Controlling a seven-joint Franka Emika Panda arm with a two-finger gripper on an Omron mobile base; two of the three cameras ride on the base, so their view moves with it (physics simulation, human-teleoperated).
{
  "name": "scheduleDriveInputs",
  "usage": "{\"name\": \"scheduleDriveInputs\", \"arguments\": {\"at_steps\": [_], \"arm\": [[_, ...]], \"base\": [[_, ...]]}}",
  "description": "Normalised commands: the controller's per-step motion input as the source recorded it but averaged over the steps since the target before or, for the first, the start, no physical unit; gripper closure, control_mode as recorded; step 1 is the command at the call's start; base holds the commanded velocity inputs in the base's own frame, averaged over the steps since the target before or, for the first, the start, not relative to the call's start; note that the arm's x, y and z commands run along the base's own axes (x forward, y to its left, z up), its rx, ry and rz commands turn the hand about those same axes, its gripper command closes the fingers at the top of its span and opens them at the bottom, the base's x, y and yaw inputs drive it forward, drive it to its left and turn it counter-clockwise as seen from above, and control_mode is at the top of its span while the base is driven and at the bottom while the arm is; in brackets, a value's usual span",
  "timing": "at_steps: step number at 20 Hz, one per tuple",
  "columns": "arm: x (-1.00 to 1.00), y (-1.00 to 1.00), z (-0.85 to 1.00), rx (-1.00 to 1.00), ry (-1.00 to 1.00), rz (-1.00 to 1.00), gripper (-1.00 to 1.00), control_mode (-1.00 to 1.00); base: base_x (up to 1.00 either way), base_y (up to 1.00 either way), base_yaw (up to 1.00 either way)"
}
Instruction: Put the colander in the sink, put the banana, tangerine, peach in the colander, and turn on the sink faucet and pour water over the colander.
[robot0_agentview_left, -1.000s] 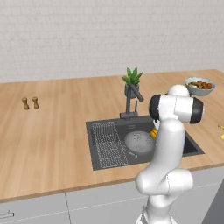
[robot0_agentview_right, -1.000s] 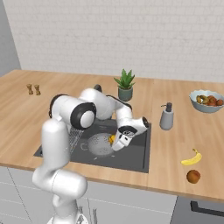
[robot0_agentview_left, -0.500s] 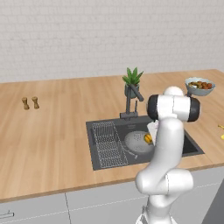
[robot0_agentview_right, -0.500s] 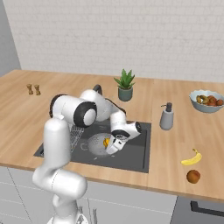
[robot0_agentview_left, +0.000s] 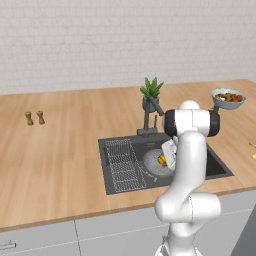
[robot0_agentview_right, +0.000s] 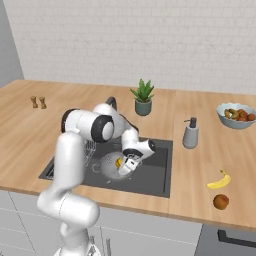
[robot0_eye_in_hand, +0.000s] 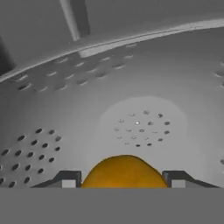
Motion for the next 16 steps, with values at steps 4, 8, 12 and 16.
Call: {"name": "scheduleDriveInputs", "arguments": {"at_steps": [4, 8, 12, 16], "arm": [[0.13, 0.17, -0.41, -0.02, -0.01, 0.00, -1.00, -1.00], [-0.07, 0.04, -0.04, 0.01, -0.15, 0.00, -1.00, -1.00], [-0.32, 0.00, 0.14, 0.08, -0.25, 0.00, -1.00, -1.00], [-0.32, 0.05, 0.38, 0.11, -0.25, 0.00, -1.00, -1.00]], "base": [[0.00, 0.00, 0.00], [0.00, 0.00, 0.00], [0.00, 0.00, 0.00], [0.00, 0.00, 0.00]]}}
